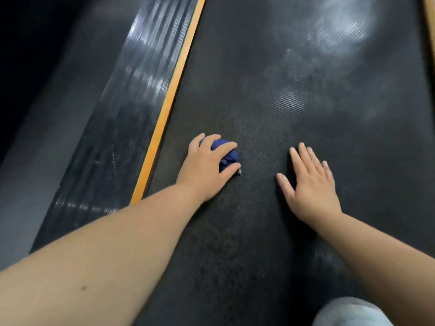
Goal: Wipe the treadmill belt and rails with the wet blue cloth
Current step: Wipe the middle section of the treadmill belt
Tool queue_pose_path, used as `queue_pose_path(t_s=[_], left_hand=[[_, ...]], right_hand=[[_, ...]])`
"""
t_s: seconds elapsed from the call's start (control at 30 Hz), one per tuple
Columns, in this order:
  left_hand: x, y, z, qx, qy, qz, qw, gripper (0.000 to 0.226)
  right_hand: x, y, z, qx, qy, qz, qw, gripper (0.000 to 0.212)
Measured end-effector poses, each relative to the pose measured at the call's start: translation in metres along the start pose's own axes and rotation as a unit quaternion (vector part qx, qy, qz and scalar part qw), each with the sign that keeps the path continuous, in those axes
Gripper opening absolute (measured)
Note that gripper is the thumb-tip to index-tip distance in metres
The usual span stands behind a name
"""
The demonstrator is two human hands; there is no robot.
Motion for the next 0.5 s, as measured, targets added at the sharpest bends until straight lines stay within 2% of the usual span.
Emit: queue_pose_path(t_s=[0.07, 0.17, 0.2, 0.37, 0.43, 0.5], left_hand=[[0.013, 0.0, -0.009, -0.003, 0.039, -0.048, 0.998, 0.043], [-0.004, -0.005, -0.017, -0.056, 0.021, -0.126, 0.99, 0.048], [-0.019, -0.006, -0.015, -0.063, 0.028, -0.119, 0.991, 0.047], [-0.1, -0.002, 0.011, 0.005, 0.101, 0.044, 0.994, 0.037], [-0.085, 0.003, 0.004, 0.003, 0.111, 0.02, 0.994, 0.035], [-0.037, 0.015, -0.009, 0.0, 0.089, -0.067, 0.994, 0.034]], right_hand=[[0.002, -0.001, -0.008, 0.02, 0.025, -0.004, 0.999, 0.07], [0.001, -0.004, -0.01, 0.032, 0.035, -0.008, 0.999, 0.069], [0.001, -0.003, -0.01, 0.037, 0.036, -0.006, 0.999, 0.069], [-0.001, 0.0, -0.009, 0.02, 0.042, -0.006, 0.999, 0.066], [-0.001, 0.002, -0.009, 0.016, 0.035, -0.009, 0.999, 0.065], [-0.001, 0.002, -0.009, 0.014, 0.03, -0.012, 0.999, 0.063]])
Point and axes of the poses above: each hand's wrist, its own x-axis away from the middle knuckle, its own z-axis out of the back of the hand, y = z × x, the point moved 8 cm from there along -x, towards the middle knuckle, and after that the axes turned 7 degrees about x, right-handed, at the moved point
